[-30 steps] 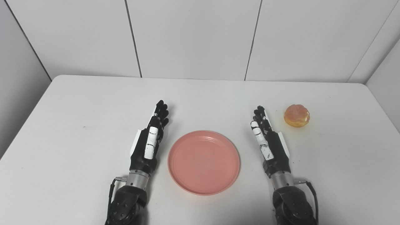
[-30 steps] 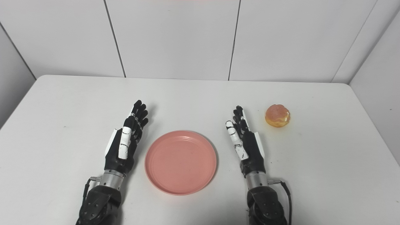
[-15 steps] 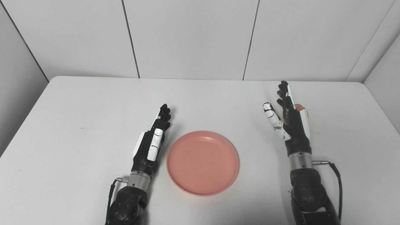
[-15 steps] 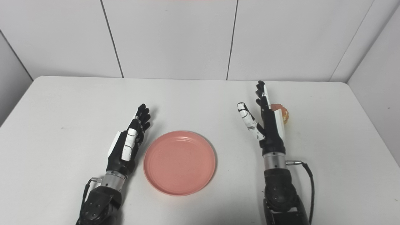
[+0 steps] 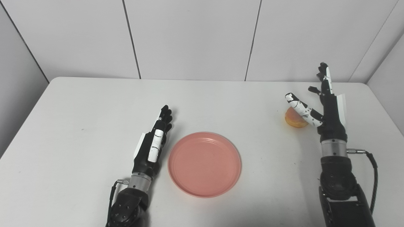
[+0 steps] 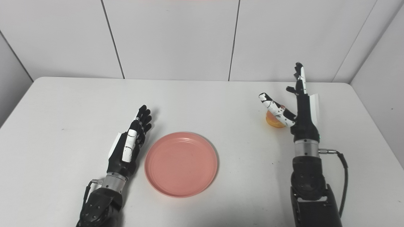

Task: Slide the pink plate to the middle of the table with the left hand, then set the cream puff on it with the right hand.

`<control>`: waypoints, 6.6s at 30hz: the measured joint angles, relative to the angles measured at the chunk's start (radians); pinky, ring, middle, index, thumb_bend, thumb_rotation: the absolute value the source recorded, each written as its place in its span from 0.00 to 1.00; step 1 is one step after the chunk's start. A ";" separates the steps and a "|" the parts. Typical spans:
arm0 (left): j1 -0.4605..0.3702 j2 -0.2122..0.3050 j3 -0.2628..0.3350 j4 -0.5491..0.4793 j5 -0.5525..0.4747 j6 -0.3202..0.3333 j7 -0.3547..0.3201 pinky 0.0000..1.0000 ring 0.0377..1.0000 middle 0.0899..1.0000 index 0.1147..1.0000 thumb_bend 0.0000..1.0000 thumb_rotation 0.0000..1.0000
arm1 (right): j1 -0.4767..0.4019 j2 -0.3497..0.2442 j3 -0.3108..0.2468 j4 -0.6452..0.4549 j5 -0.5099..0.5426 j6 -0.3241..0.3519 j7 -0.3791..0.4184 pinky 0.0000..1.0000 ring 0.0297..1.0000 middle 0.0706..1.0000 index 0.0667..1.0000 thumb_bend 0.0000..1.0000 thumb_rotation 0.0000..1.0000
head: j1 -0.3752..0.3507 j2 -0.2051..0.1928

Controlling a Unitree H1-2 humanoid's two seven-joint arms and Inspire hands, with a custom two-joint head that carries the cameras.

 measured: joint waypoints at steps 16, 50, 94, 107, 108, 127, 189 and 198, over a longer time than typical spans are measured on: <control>0.002 0.006 -0.002 -0.004 -0.009 0.010 -0.012 1.00 1.00 1.00 1.00 0.67 1.00 | -0.028 -0.070 0.017 0.083 -0.081 0.162 -0.004 0.81 0.92 0.97 0.96 0.70 0.35 | -0.005 0.005; 0.017 0.011 -0.005 -0.024 -0.021 0.040 -0.032 1.00 1.00 1.00 1.00 0.64 1.00 | -0.111 -0.130 0.189 0.335 -0.179 0.169 0.000 0.79 0.88 0.91 0.93 0.62 0.20 | -0.006 0.020; 0.030 0.010 -0.013 -0.045 -0.016 0.067 -0.031 1.00 1.00 1.00 1.00 0.64 1.00 | -0.086 -0.137 0.216 0.322 -0.128 0.045 -0.034 0.13 0.16 0.43 0.45 0.52 0.00 | 0.012 0.026; 0.030 0.007 -0.012 -0.045 -0.005 0.068 -0.028 1.00 1.00 1.00 1.00 0.65 1.00 | -0.075 -0.079 0.222 0.149 -0.123 -0.001 -0.040 0.15 0.19 0.43 0.44 0.52 0.00 | 0.015 0.026; 0.030 0.006 -0.013 -0.045 -0.004 0.068 -0.026 1.00 1.00 1.00 1.00 0.65 1.00 | -0.074 -0.075 0.224 0.136 -0.123 -0.001 -0.031 0.15 0.19 0.43 0.44 0.52 0.00 | 0.015 0.026; 0.031 0.005 -0.021 -0.047 0.003 0.067 -0.020 1.00 1.00 1.00 1.00 0.64 1.00 | 0.008 0.033 0.320 0.010 -0.099 -0.001 0.129 0.31 0.35 0.38 0.48 0.51 0.00 | 0.035 0.032; 0.074 -0.031 -0.050 -0.101 0.049 0.079 0.012 1.00 1.00 1.00 1.00 0.61 1.00 | 0.099 0.021 0.498 -0.067 -0.352 -0.227 0.230 0.64 0.76 0.80 0.46 0.49 0.13 | 0.135 0.035; 0.080 -0.036 -0.051 -0.106 0.049 0.079 0.019 1.00 1.00 1.00 1.00 0.61 1.00 | 0.107 0.006 0.496 -0.114 -0.346 -0.172 0.330 0.74 0.84 0.88 0.81 0.48 0.14 | 0.153 0.029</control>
